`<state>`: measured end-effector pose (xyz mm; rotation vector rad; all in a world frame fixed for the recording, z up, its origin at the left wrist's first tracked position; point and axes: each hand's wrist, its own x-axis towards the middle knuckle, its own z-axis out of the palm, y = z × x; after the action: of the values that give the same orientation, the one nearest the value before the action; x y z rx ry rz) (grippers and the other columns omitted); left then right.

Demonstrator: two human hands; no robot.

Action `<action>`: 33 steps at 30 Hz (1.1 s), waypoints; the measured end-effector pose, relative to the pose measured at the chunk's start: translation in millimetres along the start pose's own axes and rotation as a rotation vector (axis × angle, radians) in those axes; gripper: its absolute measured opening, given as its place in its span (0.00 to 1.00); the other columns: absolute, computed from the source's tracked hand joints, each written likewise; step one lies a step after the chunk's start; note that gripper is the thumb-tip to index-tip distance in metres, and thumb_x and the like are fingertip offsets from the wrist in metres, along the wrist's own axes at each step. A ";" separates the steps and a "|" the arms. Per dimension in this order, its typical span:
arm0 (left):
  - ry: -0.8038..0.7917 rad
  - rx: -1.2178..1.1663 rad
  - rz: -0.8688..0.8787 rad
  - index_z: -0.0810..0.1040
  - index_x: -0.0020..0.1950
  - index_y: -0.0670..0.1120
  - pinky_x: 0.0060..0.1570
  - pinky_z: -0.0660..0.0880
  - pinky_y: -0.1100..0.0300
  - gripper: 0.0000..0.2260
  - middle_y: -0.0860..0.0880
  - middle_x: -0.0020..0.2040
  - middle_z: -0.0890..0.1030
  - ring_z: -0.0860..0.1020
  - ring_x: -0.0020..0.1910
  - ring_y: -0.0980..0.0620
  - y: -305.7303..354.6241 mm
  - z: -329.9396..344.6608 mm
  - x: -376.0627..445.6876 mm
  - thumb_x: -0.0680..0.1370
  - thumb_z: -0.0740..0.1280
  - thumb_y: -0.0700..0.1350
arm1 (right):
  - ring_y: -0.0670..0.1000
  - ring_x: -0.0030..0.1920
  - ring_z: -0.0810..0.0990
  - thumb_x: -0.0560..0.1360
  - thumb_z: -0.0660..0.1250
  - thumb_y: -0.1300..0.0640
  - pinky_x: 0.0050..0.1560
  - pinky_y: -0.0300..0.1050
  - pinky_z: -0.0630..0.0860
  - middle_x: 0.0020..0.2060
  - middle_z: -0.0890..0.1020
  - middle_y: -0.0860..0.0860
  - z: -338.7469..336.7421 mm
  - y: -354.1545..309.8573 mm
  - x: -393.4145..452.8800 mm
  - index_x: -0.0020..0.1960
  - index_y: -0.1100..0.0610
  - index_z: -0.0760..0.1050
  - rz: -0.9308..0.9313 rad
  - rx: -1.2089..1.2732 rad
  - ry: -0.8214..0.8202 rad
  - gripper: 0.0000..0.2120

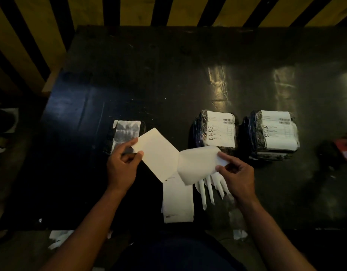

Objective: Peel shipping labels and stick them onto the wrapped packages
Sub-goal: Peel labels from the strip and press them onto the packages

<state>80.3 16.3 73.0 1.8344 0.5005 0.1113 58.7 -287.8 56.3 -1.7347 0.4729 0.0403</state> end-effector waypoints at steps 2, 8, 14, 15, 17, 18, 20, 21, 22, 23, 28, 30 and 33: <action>0.009 0.002 -0.016 0.81 0.65 0.49 0.58 0.81 0.54 0.18 0.61 0.57 0.77 0.79 0.50 0.65 -5.1 -0.2 1.8 0.77 0.74 0.36 | 0.43 0.52 0.82 0.72 0.75 0.69 0.46 0.31 0.80 0.56 0.84 0.48 -11.0 5.8 1.3 0.64 0.55 0.82 -0.006 -0.027 0.042 0.22; 0.027 0.000 -0.052 0.82 0.63 0.51 0.56 0.81 0.55 0.18 0.49 0.61 0.82 0.82 0.55 0.54 -26.3 6.9 -1.1 0.76 0.74 0.34 | 0.47 0.40 0.79 0.72 0.73 0.71 0.39 0.27 0.75 0.54 0.84 0.53 -27.2 12.2 -3.9 0.63 0.55 0.82 -0.145 -0.161 0.138 0.22; -0.037 0.082 -0.033 0.81 0.66 0.51 0.56 0.81 0.56 0.19 0.51 0.66 0.79 0.82 0.52 0.59 -32.1 20.4 -17.2 0.77 0.73 0.37 | 0.47 0.37 0.77 0.71 0.73 0.70 0.38 0.26 0.73 0.44 0.81 0.50 -23.2 21.7 -9.2 0.63 0.55 0.82 -0.241 -0.328 0.113 0.22; -0.043 0.085 -0.030 0.81 0.66 0.52 0.55 0.81 0.56 0.19 0.51 0.66 0.79 0.82 0.51 0.60 -31.2 23.5 -20.5 0.77 0.73 0.37 | 0.46 0.38 0.77 0.71 0.73 0.70 0.39 0.26 0.73 0.44 0.81 0.49 -21.5 24.8 -9.3 0.63 0.55 0.82 -0.251 -0.366 0.097 0.22; -0.053 0.084 -0.030 0.81 0.66 0.52 0.54 0.82 0.56 0.19 0.51 0.64 0.80 0.83 0.48 0.60 -30.8 29.0 -25.5 0.77 0.73 0.37 | 0.42 0.40 0.77 0.72 0.72 0.69 0.42 0.29 0.75 0.48 0.81 0.48 -16.4 31.0 -8.1 0.63 0.56 0.81 -0.251 -0.423 0.050 0.22; -0.064 0.078 -0.032 0.80 0.66 0.52 0.53 0.83 0.56 0.19 0.51 0.64 0.80 0.83 0.48 0.60 -30.8 31.7 -27.8 0.78 0.73 0.37 | 0.42 0.41 0.77 0.72 0.72 0.69 0.43 0.31 0.77 0.50 0.80 0.47 -12.7 34.9 -6.4 0.64 0.56 0.81 -0.242 -0.452 0.026 0.21; -0.087 0.064 -0.041 0.80 0.66 0.52 0.52 0.83 0.57 0.19 0.50 0.64 0.80 0.84 0.50 0.57 -31.1 36.3 -31.4 0.78 0.73 0.36 | 0.43 0.43 0.78 0.74 0.72 0.67 0.47 0.37 0.80 0.55 0.80 0.48 -2.6 47.7 0.7 0.65 0.56 0.80 -0.221 -0.537 -0.020 0.21; -0.098 0.056 -0.042 0.80 0.66 0.53 0.51 0.83 0.57 0.19 0.50 0.64 0.80 0.84 0.50 0.56 -31.0 38.6 -33.3 0.78 0.73 0.36 | 0.45 0.45 0.80 0.74 0.71 0.67 0.50 0.40 0.81 0.57 0.80 0.48 3.1 55.3 5.2 0.65 0.56 0.80 -0.208 -0.581 -0.053 0.20; -0.107 0.049 -0.039 0.80 0.65 0.54 0.51 0.84 0.57 0.19 0.50 0.63 0.81 0.84 0.50 0.56 -30.9 40.9 -35.2 0.78 0.73 0.36 | 0.48 0.48 0.81 0.74 0.71 0.66 0.52 0.44 0.82 0.59 0.79 0.49 9.0 63.0 9.7 0.66 0.55 0.80 -0.195 -0.620 -0.091 0.21; -0.117 0.047 -0.034 0.80 0.66 0.54 0.51 0.84 0.56 0.20 0.50 0.63 0.82 0.84 0.50 0.56 -30.6 43.5 -36.9 0.78 0.73 0.36 | 0.50 0.50 0.82 0.75 0.72 0.65 0.54 0.46 0.82 0.61 0.79 0.50 14.6 69.6 13.6 0.66 0.55 0.79 -0.174 -0.654 -0.128 0.21; -0.172 0.038 -0.016 0.79 0.68 0.56 0.52 0.84 0.55 0.22 0.49 0.62 0.82 0.85 0.51 0.53 -28.6 53.8 -42.7 0.78 0.72 0.36 | 0.54 0.66 0.77 0.77 0.72 0.61 0.68 0.47 0.75 0.66 0.77 0.53 30.1 84.3 20.2 0.68 0.55 0.78 -0.015 -0.697 -0.205 0.19; -0.189 0.037 0.000 0.79 0.69 0.57 0.52 0.83 0.55 0.23 0.51 0.60 0.82 0.84 0.50 0.53 -26.4 55.8 -43.9 0.78 0.72 0.36 | 0.54 0.66 0.77 0.77 0.72 0.61 0.69 0.49 0.75 0.67 0.76 0.52 30.0 85.4 18.9 0.65 0.54 0.79 0.012 -0.662 -0.213 0.17; -0.198 0.039 0.009 0.78 0.69 0.58 0.52 0.83 0.59 0.24 0.59 0.57 0.80 0.83 0.50 0.60 -22.5 58.1 -45.1 0.78 0.72 0.35 | 0.53 0.64 0.77 0.76 0.74 0.60 0.64 0.48 0.78 0.66 0.74 0.52 23.9 83.0 14.1 0.61 0.53 0.81 -0.008 -0.654 -0.219 0.14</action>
<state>52.0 -47.8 41.1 1.8623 0.3569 -0.0742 49.6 -280.9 -30.4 -2.3368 0.3042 0.4137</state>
